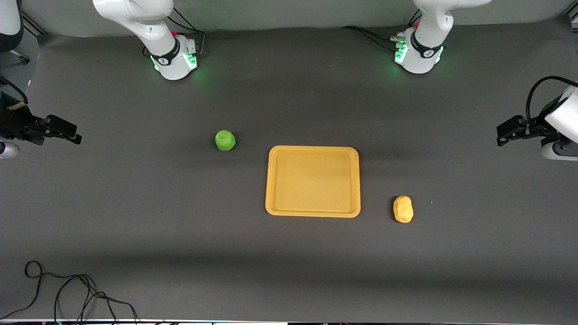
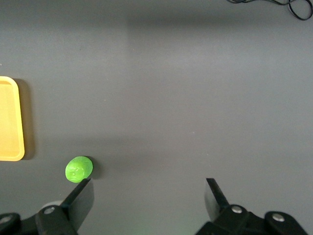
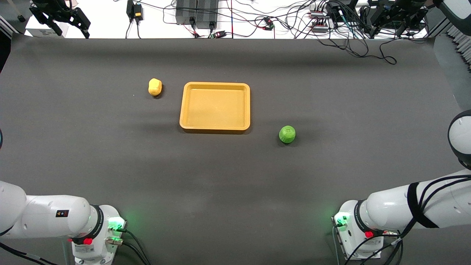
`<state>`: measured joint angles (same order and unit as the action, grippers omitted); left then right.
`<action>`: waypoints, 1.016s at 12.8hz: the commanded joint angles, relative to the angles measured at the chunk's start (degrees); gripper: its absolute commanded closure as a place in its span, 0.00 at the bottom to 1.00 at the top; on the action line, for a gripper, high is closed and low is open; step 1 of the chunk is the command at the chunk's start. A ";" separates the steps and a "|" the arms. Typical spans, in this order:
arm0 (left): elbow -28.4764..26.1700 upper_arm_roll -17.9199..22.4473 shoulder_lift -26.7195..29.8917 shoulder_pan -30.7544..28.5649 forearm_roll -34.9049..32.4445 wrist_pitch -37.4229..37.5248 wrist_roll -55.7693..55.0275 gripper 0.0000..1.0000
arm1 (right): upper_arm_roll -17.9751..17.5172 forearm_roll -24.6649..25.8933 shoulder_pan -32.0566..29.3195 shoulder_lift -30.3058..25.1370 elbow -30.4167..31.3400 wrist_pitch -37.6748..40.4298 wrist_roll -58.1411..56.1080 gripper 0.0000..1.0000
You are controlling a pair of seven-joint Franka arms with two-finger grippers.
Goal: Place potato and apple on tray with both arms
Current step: 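Reach the left gripper down to the yellow potato and grasp it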
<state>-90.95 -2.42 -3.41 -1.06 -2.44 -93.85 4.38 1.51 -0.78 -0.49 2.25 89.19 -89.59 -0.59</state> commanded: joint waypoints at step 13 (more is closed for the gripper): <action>-1.33 0.13 -23.01 6.05 3.67 -20.97 -5.86 0.00 | 0.34 0.08 0.40 0.65 -1.03 -0.23 -0.91 0.00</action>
<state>-92.46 -2.72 -20.82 1.67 0.85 -108.46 1.51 1.51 -0.78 -0.48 2.34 89.16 -89.83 -0.59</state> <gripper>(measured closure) 0.000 0.000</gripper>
